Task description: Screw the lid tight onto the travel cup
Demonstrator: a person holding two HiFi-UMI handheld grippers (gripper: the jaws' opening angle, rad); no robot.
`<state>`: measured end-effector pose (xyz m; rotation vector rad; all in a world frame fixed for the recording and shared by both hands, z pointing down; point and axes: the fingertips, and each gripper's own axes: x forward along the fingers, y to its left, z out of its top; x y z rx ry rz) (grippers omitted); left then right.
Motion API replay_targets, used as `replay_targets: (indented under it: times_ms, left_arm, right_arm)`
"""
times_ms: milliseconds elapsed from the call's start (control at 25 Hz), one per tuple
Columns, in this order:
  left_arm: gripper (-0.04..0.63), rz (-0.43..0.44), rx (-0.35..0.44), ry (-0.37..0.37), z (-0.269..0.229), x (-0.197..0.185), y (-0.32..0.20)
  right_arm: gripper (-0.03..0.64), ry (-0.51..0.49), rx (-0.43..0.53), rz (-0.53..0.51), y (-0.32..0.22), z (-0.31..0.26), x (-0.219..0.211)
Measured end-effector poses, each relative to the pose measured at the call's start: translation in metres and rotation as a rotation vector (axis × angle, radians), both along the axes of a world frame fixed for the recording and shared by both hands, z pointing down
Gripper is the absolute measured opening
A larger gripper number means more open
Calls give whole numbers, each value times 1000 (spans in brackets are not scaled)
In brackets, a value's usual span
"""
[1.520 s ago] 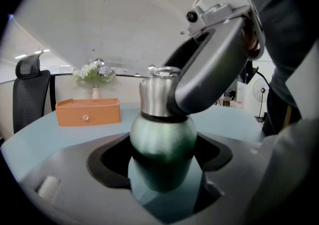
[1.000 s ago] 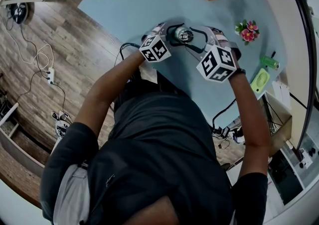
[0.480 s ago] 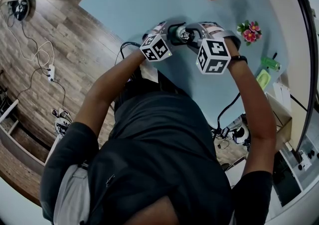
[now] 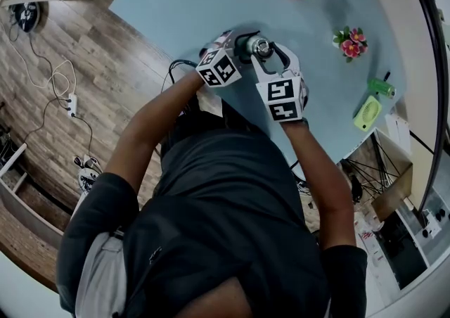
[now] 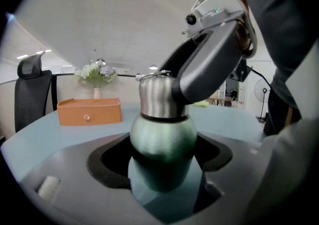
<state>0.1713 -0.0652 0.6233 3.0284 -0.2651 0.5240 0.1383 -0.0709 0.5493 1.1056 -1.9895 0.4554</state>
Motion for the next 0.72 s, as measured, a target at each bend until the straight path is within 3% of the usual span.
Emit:
replay_targets:
  times_ms: [80,160,720]
  left_arm:
    - [420,-1,0,-1,0,0,-1]
    - [419,-1,-1,-1,0,0,-1]
    - [419,-2,1,0,-2,0,0]
  right_arm:
    - [227,-13,20,110,-3,-3,1]
    - [227,-18,26,151,-3,-4,2]
    - [227,-13,33,142,-2,-5,2]
